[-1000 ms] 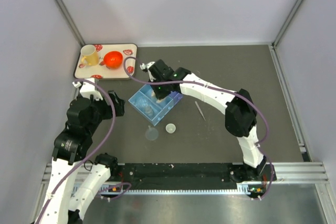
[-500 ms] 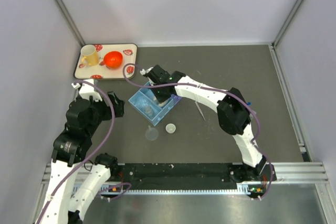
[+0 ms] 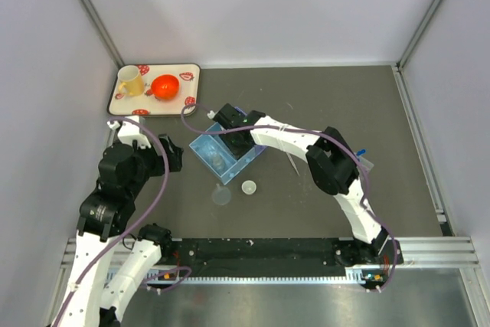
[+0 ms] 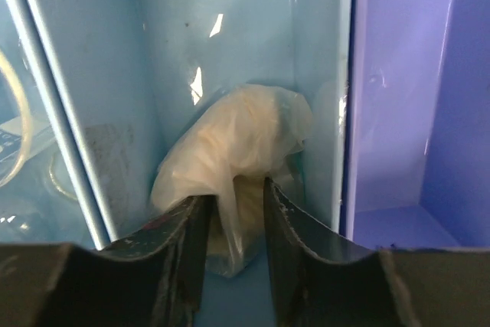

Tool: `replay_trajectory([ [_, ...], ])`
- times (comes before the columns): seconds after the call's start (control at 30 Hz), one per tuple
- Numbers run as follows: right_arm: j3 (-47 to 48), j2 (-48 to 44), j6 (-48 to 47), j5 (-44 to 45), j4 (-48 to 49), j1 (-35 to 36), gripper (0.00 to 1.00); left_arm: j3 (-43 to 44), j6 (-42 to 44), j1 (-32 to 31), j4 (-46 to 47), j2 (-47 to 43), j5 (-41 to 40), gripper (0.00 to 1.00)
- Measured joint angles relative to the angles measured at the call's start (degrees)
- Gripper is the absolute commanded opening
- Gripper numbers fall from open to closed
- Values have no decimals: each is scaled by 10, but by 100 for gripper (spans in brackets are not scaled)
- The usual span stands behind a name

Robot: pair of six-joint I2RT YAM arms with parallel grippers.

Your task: Organize the chemistry lab equipment

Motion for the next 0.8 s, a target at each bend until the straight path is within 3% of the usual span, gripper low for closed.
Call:
replay_trajectory([
  [0.23, 2, -16, 5, 7, 1, 0, 51, -9, 0, 0, 1, 10, 0, 99],
  [0.53, 2, -41, 5, 26, -21, 7, 52, -9, 0, 0, 3, 19, 9, 99],
  [0.8, -5, -169, 5, 73, -42, 19, 54, -43, -2, 0, 17, 60, 49, 98],
])
